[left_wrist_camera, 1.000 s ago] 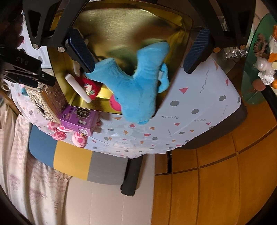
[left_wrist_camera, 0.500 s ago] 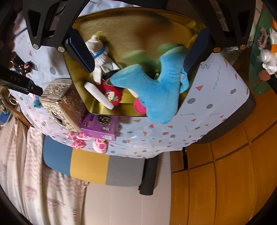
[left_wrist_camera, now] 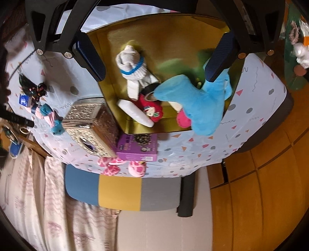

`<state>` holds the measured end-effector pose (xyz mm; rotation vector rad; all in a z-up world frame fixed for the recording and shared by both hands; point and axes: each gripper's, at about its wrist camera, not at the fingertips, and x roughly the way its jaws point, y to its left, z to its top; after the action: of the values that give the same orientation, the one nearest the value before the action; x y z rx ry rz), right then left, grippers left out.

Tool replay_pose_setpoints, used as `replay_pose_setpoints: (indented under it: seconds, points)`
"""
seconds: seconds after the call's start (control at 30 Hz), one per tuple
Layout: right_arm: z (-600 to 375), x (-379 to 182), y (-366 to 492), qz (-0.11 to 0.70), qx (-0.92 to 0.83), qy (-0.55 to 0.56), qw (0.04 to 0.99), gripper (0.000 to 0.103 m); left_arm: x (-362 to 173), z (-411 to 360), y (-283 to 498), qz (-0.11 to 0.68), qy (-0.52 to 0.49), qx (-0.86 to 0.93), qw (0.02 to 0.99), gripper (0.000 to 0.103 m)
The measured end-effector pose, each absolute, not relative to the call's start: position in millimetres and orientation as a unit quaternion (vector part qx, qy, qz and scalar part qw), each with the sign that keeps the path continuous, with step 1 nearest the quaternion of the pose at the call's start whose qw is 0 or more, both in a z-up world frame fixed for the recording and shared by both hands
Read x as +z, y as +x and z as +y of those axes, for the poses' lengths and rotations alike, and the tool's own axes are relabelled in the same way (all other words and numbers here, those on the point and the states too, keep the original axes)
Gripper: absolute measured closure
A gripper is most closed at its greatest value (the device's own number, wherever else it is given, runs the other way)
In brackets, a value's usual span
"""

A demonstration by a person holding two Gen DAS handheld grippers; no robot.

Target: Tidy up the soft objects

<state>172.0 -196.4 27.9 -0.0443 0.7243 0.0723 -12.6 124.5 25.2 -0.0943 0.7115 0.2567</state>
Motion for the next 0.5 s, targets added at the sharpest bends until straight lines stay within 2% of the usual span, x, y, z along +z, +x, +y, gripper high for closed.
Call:
replay_pose_setpoints:
  seconds: [0.13, 0.2, 0.3, 0.5]
  points:
    - [-243.2, 21.9, 182.6, 0.341, -0.044, 0.009, 0.939, 0.028, 24.3, 110.2, -7.7, 0.352, -0.035, 0.109, 0.929, 0.0]
    - [-269.8, 17.5, 186.3, 0.348, -0.075, 0.06, 0.933, 0.028, 23.9, 103.3, -5.2, 0.355, -0.033, 0.099, 0.929, 0.0]
    - [-296.6, 13.6, 188.4, 0.354, -0.086, 0.13, 0.922, 0.028, 22.3, 93.3, 1.7, 0.36, -0.034, 0.079, 0.929, 0.0]
    - [-321.2, 4.3, 185.1, 0.367, -0.083, 0.202, 0.904, 0.028, 20.8, 67.6, 16.3, 0.365, -0.026, 0.04, 0.93, 0.0]
